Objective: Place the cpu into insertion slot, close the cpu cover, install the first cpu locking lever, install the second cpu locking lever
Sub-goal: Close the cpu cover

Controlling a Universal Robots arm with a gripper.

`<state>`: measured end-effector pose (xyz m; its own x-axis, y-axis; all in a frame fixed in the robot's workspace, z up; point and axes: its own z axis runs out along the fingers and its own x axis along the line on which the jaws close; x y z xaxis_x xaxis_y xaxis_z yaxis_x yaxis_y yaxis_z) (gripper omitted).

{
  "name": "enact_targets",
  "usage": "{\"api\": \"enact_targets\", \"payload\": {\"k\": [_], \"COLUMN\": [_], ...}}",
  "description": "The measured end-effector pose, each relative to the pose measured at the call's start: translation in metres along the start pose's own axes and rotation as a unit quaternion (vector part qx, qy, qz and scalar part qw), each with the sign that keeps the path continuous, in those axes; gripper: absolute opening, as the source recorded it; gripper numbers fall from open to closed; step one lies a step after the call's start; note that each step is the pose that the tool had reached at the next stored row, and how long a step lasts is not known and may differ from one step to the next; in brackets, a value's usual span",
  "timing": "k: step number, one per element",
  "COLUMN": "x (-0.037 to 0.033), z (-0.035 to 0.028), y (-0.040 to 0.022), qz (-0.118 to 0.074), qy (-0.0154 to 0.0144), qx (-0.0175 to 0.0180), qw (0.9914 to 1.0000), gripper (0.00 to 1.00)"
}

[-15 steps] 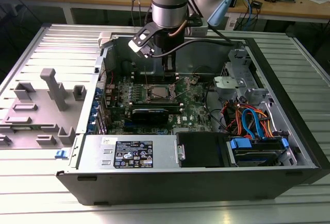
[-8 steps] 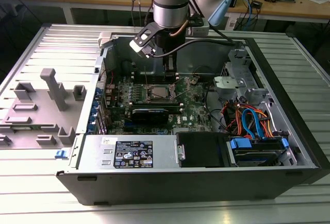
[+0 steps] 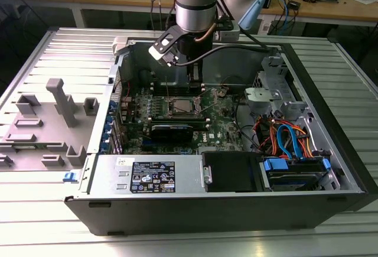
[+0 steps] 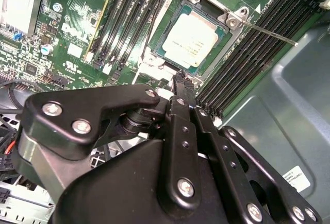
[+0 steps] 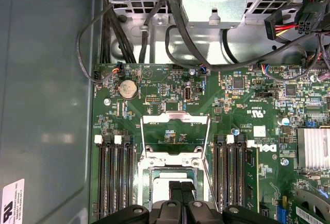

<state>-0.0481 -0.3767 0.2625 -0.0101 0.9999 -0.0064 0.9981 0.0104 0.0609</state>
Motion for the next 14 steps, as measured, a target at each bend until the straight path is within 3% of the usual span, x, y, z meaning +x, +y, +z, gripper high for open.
{"api": "enact_targets", "payload": {"k": [14], "x": [0.0], "z": [0.0003], "y": [0.0051], "qz": [0.0], "qy": [0.0], "qx": [0.0], "qw": [1.0], "gripper": [0.11]}}
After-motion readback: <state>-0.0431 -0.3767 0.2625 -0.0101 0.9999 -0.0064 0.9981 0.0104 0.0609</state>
